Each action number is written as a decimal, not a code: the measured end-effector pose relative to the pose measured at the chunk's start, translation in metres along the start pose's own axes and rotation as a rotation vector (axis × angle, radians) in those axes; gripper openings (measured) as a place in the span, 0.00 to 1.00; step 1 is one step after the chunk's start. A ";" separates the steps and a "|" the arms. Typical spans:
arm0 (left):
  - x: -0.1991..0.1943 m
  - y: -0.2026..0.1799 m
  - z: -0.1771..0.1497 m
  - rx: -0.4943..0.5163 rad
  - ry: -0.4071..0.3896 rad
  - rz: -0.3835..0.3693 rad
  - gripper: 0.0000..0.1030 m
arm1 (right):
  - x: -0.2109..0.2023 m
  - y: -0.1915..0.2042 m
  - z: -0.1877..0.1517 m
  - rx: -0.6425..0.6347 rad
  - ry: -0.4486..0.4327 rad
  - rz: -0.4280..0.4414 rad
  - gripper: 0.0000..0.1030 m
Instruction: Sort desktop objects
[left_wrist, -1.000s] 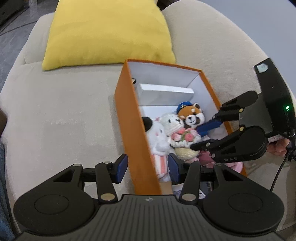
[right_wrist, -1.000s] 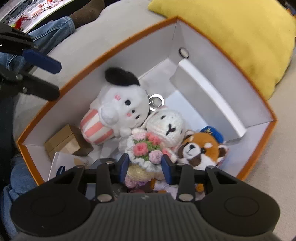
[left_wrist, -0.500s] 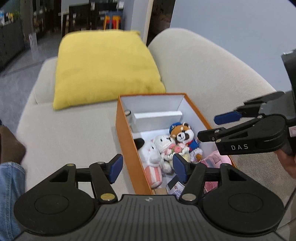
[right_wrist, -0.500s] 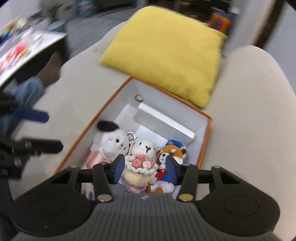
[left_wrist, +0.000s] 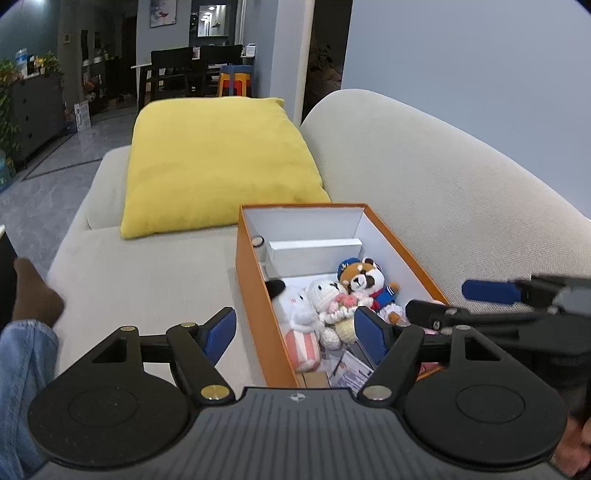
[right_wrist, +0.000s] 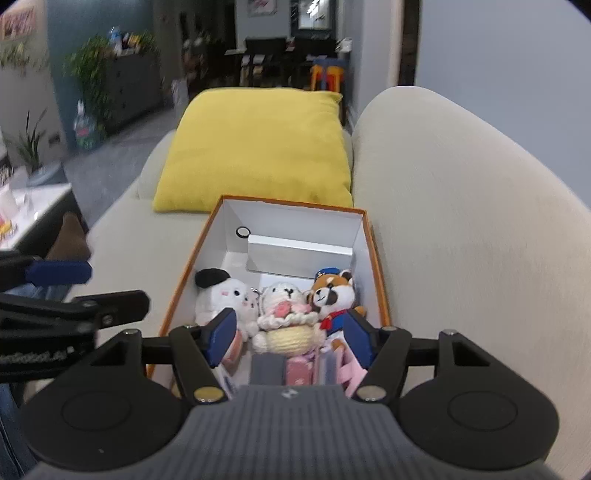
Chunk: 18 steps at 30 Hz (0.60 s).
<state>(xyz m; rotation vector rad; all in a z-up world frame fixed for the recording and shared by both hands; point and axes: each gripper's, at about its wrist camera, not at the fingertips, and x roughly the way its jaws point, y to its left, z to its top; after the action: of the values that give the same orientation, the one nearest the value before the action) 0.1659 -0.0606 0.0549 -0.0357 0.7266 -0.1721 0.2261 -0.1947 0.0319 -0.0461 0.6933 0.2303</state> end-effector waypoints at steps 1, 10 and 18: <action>0.002 0.002 -0.005 -0.009 0.005 -0.003 0.81 | 0.001 0.001 -0.007 0.018 -0.011 -0.008 0.66; 0.025 0.004 -0.038 -0.021 0.016 0.058 0.82 | 0.024 0.007 -0.054 0.078 -0.075 -0.080 0.65; 0.039 0.005 -0.049 -0.022 0.043 0.071 0.85 | 0.032 0.001 -0.060 0.119 -0.051 -0.093 0.65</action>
<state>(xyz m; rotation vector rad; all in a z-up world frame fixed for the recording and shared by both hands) 0.1633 -0.0609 -0.0078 -0.0274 0.7715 -0.0970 0.2124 -0.1946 -0.0345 0.0413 0.6514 0.1004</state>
